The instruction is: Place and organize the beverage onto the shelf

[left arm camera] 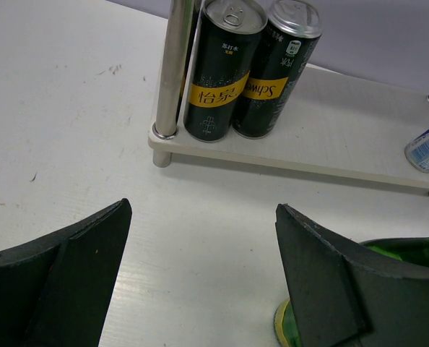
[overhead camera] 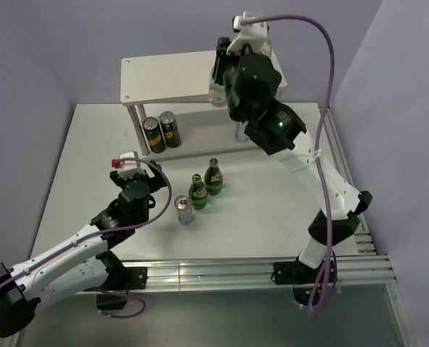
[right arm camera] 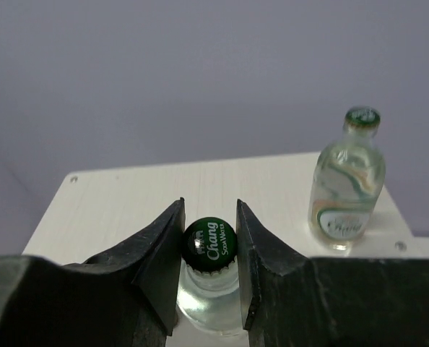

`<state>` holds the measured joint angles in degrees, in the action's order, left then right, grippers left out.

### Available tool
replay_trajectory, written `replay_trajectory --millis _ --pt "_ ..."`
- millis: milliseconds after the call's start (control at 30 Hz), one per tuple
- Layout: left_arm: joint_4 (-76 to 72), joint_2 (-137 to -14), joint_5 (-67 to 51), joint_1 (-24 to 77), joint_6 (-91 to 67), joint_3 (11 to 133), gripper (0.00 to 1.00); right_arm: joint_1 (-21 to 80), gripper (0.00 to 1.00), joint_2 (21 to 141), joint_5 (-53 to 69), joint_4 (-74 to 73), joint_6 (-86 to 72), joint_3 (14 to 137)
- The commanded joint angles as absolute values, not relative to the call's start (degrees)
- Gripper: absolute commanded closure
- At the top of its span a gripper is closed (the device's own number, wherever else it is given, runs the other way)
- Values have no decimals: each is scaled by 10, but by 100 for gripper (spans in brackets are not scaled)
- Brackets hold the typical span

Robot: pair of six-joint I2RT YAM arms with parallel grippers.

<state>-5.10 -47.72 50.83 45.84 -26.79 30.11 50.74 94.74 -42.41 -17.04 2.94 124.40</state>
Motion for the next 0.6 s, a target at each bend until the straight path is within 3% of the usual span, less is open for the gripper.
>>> replay_trajectory --millis 0,567 --pt "-63 -472 507 459 -272 297 12 477 100 977 -383 -150 63 1388" --pt "-61 -480 498 459 -276 299 13 367 100 1084 -326 -56 80 1445"
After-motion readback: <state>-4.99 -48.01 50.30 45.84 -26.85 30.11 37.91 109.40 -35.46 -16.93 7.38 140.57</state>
